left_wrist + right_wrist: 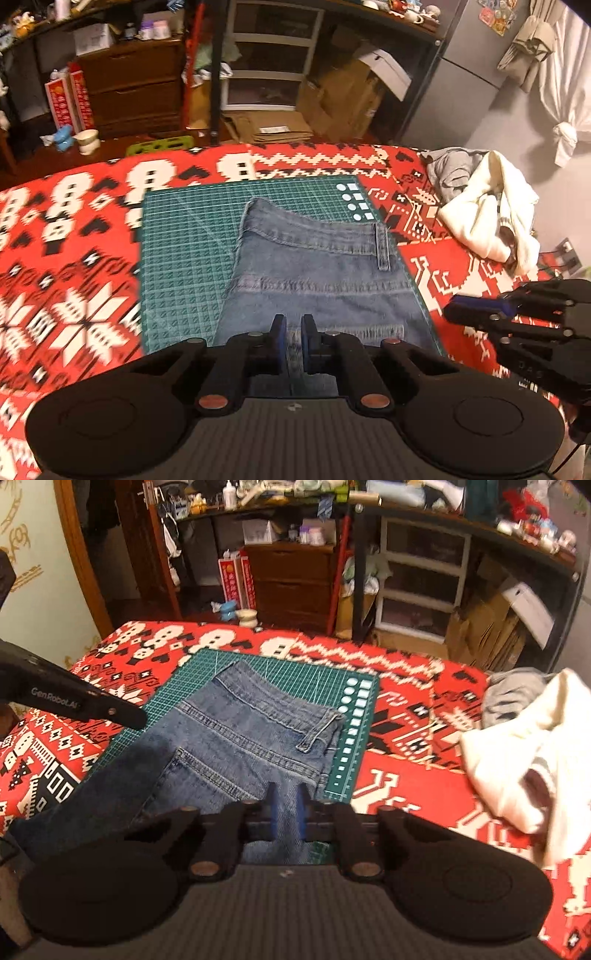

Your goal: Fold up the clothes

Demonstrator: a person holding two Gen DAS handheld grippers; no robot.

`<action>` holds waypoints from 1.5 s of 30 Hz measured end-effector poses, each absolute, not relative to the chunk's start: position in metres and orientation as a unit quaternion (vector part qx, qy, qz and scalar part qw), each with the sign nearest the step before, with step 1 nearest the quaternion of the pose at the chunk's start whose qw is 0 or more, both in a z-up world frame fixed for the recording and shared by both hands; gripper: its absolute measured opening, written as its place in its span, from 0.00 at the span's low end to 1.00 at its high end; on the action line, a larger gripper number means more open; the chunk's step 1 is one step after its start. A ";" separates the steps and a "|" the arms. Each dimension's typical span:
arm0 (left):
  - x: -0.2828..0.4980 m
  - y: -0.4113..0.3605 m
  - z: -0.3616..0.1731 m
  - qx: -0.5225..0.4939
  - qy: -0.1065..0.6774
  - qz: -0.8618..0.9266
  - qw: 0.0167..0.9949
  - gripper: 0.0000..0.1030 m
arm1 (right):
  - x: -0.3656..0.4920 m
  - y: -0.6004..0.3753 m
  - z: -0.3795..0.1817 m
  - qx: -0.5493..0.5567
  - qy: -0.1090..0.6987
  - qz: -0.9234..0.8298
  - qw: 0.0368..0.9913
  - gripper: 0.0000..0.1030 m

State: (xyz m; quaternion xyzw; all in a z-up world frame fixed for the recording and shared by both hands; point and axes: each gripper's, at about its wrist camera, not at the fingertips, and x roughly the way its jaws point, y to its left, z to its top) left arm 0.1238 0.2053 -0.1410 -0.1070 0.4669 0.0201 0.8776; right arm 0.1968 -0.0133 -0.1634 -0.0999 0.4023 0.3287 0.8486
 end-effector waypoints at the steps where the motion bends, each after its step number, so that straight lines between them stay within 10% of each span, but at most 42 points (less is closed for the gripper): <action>1: 0.129 0.206 -0.146 -0.103 0.468 0.017 0.877 0.03 | 0.202 -0.009 -0.167 -0.104 0.404 0.332 0.846 0.04; 45: 0.207 0.234 -0.190 -0.108 0.506 -0.058 0.854 0.00 | 0.281 0.024 -0.208 -0.140 0.459 0.367 0.797 0.01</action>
